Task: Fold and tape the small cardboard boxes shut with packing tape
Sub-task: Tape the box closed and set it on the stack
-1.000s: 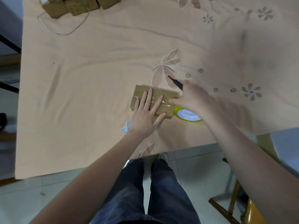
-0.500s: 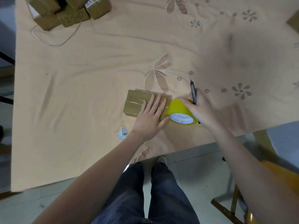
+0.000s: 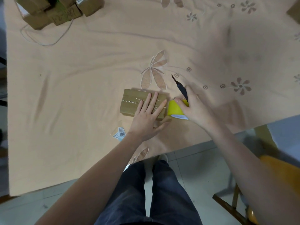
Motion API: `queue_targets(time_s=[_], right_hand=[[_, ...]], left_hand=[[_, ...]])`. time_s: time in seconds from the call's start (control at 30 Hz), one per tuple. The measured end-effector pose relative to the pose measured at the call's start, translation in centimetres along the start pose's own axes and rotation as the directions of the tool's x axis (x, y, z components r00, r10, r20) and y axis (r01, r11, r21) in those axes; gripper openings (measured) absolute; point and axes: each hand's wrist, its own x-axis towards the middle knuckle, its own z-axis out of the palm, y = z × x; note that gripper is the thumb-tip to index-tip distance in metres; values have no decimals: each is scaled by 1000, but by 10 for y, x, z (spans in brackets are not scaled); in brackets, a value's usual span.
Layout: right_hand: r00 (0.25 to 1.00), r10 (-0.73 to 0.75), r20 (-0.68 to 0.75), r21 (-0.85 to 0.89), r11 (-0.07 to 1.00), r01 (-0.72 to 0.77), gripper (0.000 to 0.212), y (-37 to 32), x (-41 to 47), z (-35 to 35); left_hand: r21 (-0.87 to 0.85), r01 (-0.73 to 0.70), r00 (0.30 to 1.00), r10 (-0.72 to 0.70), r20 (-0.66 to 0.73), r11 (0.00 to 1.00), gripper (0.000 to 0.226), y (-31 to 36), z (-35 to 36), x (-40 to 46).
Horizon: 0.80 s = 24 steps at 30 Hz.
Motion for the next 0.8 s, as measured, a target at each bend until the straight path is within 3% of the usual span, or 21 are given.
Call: queue_targets(time_s=[0.13,0.37,0.6,0.7,0.8], right_hand=[[998,-58,-1,-186,981,57,27,3,5,1],[998,55,-44,-324,944,-66,26,5,14,13],[975,180,-131,-231,951,-206,50,1,10,6],[975,171,-141,-179,964,-195,48,-2,6,2],[978,186,-99,-122,973,-197,43,-5,5,0]], left_hand=[[12,-1,1000,1,-19,1000,78,1,0,0],[61,23,999,-25,26,998,66,3,-4,2],[96,63,998,-64,11,993,64,7,-7,3],[81,43,994,-35,-99,996,65,7,-14,4],[128,93,990,-77,-121,987,84,2,-23,13]])
